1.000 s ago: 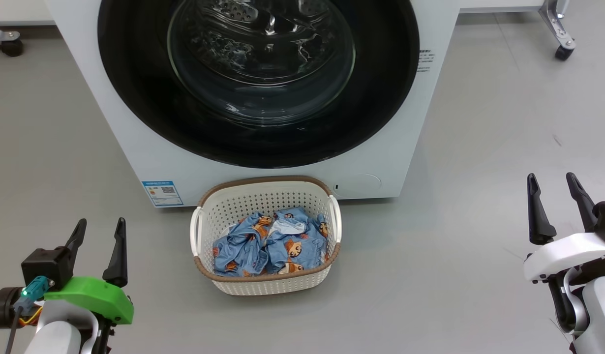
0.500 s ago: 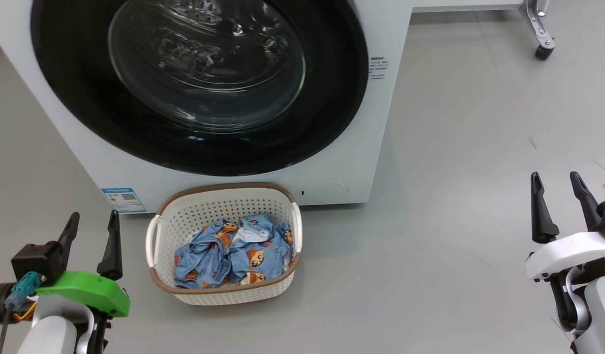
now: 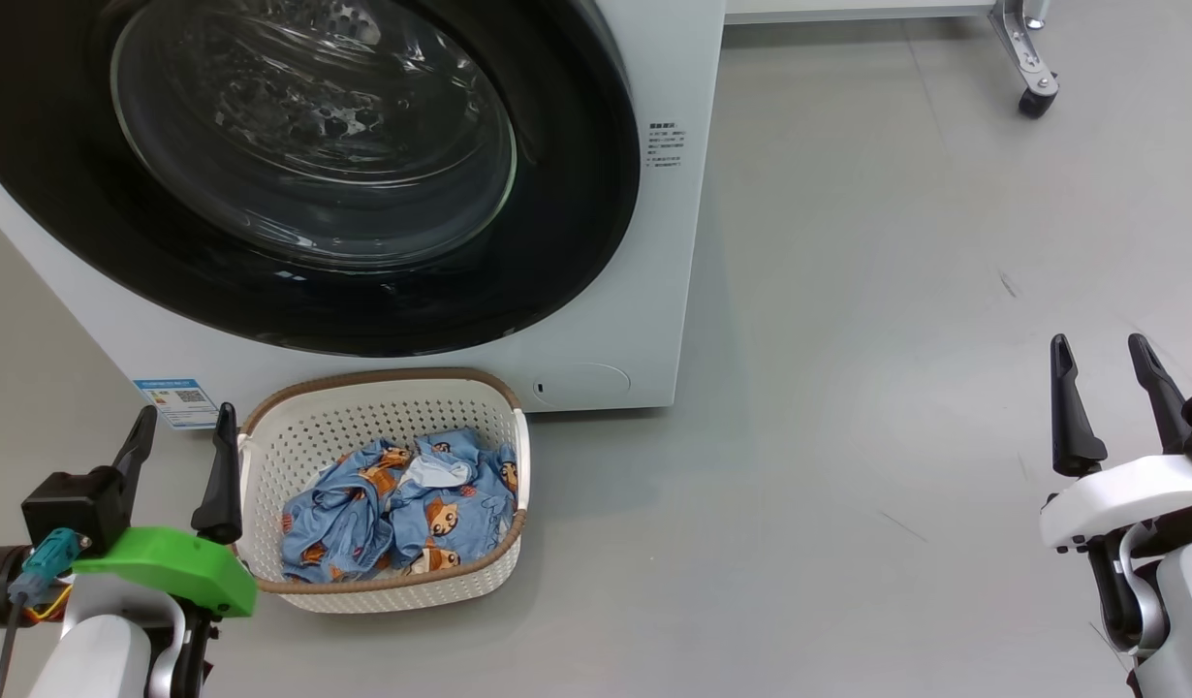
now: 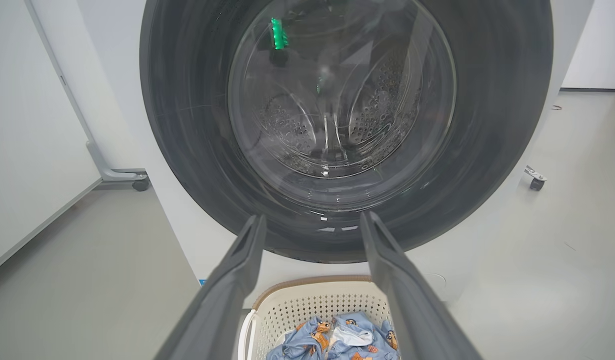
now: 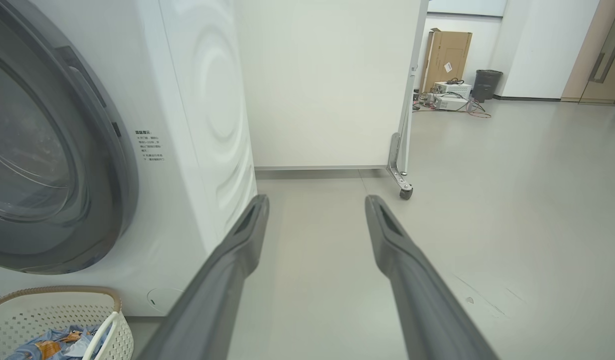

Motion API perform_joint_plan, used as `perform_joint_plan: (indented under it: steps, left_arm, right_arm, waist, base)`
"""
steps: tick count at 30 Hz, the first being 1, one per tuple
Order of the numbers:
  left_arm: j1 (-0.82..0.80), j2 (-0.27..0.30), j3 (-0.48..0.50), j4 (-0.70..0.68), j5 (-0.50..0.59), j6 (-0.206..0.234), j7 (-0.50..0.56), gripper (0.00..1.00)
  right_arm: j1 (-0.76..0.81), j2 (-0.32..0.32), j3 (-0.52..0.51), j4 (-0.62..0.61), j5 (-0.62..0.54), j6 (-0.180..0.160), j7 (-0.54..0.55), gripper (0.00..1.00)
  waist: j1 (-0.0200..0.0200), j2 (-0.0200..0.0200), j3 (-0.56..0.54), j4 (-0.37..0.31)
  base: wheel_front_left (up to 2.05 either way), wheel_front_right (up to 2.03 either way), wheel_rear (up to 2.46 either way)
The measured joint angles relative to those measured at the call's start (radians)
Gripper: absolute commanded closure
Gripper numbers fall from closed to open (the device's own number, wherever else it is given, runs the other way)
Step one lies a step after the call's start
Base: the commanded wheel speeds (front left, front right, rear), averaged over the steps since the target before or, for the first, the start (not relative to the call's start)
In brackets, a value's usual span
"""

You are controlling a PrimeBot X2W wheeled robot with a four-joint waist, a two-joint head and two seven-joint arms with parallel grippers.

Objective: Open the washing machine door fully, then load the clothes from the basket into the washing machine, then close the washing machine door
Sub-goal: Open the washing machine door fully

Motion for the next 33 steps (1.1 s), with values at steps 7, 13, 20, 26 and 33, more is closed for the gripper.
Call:
perform_joint_plan:
  steps: [7, 13, 20, 26, 33]
  left_arm:
    - [0.000, 0.000, -0.003, -0.013, 0.007, 0.000, 0.000, 0.00]
    - [0.000, -0.001, -0.003, -0.018, 0.010, 0.000, 0.000, 0.00]
    - [0.002, -0.001, -0.006, -0.020, 0.016, 0.000, 0.000, 0.00]
    - [0.007, -0.001, -0.008, -0.025, 0.018, 0.000, 0.000, 0.00]
    - [0.012, -0.001, -0.009, -0.030, 0.018, 0.000, 0.000, 0.00]
  right_arm:
    - [0.000, 0.002, -0.003, -0.002, -0.002, 0.007, 0.000, 0.00]
    - [0.000, 0.013, -0.005, -0.003, -0.010, 0.007, 0.000, 0.00]
    - [0.000, 0.019, -0.009, -0.003, -0.019, 0.010, 0.000, 0.00]
    - [0.001, 0.022, -0.010, -0.004, -0.022, 0.011, 0.000, 0.00]
    - [0.002, 0.023, -0.013, -0.004, -0.028, 0.016, 0.000, 0.00]
  waist:
    - [0.0000, 0.0000, 0.000, 0.001]
    - [0.0000, 0.0000, -0.002, 0.002]
    - [0.0000, 0.0000, -0.009, 0.002]
    - [0.0000, 0.0000, -0.016, 0.004]
    - [0.0000, 0.0000, -0.020, 0.006]
  base:
    - [0.37, 0.37, -0.75]
    - [0.20, 0.20, -0.40]
    - [0.06, 0.06, -0.11]
    - [0.00, 0.00, 0.00]
    - [0.00, 0.00, 0.00]
